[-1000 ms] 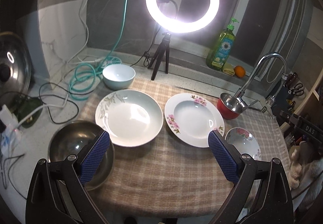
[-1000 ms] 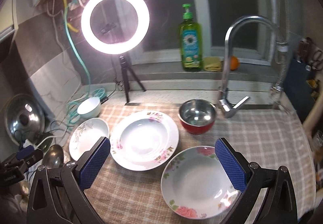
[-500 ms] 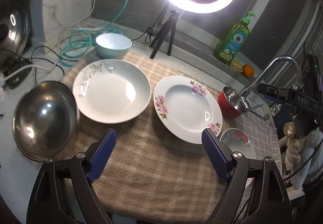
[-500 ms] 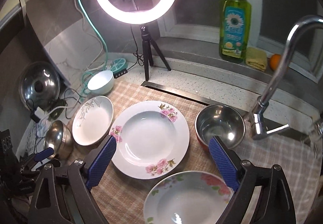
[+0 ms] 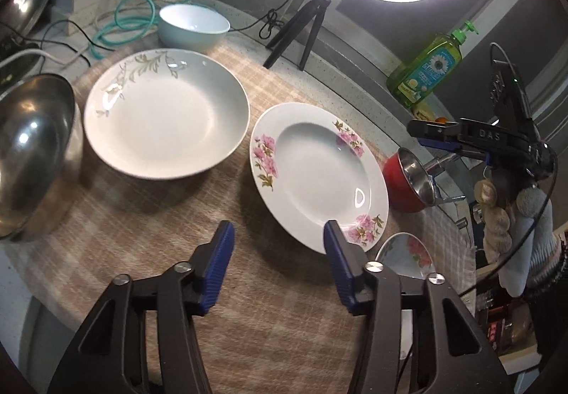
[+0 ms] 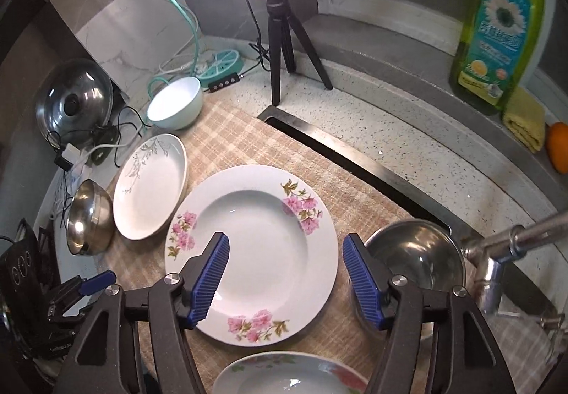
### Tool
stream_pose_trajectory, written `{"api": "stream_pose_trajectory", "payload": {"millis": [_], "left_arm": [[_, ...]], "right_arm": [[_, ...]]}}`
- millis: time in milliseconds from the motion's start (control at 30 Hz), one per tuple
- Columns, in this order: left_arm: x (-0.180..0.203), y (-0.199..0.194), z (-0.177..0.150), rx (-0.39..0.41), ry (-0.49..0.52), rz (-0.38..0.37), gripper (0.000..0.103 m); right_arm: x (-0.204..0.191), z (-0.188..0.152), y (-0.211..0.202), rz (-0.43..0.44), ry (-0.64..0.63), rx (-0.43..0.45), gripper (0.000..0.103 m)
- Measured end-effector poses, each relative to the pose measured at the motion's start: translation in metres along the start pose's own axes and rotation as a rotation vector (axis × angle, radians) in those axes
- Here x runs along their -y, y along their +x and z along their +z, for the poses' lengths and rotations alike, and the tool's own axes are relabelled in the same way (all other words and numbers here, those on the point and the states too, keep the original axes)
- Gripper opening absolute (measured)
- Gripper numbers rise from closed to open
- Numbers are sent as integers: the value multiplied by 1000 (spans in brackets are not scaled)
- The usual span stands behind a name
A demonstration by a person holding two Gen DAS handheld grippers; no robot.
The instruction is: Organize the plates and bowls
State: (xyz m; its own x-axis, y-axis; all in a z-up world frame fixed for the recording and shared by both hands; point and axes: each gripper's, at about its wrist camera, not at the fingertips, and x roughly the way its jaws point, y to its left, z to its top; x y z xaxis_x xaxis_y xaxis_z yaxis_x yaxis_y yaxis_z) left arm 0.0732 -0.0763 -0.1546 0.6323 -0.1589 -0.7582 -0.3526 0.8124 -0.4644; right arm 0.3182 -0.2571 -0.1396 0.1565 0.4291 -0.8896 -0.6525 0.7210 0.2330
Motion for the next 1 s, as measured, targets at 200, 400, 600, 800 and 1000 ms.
{"api": "stream_pose_trajectory", "payload": {"millis": [200,400,600,800,1000], "left_arm": [[-2,17,0,-27,-51,-10,40],[-7,34,1,-59,-93,-17,35],[-9,42,4,-67,-108,-19,29],[-12,50,5,-82,-125,-24,27],[-15,56,5,-94,-136,-19,27]], "right_arm": [[14,19,28,33,-7,-83,50],[24,26,51,64,16,-151,41],[30,33,63,73,32,-179,40],[29,38,75,64,18,-213,38],[36,42,87,66,25,-244,38]]}}
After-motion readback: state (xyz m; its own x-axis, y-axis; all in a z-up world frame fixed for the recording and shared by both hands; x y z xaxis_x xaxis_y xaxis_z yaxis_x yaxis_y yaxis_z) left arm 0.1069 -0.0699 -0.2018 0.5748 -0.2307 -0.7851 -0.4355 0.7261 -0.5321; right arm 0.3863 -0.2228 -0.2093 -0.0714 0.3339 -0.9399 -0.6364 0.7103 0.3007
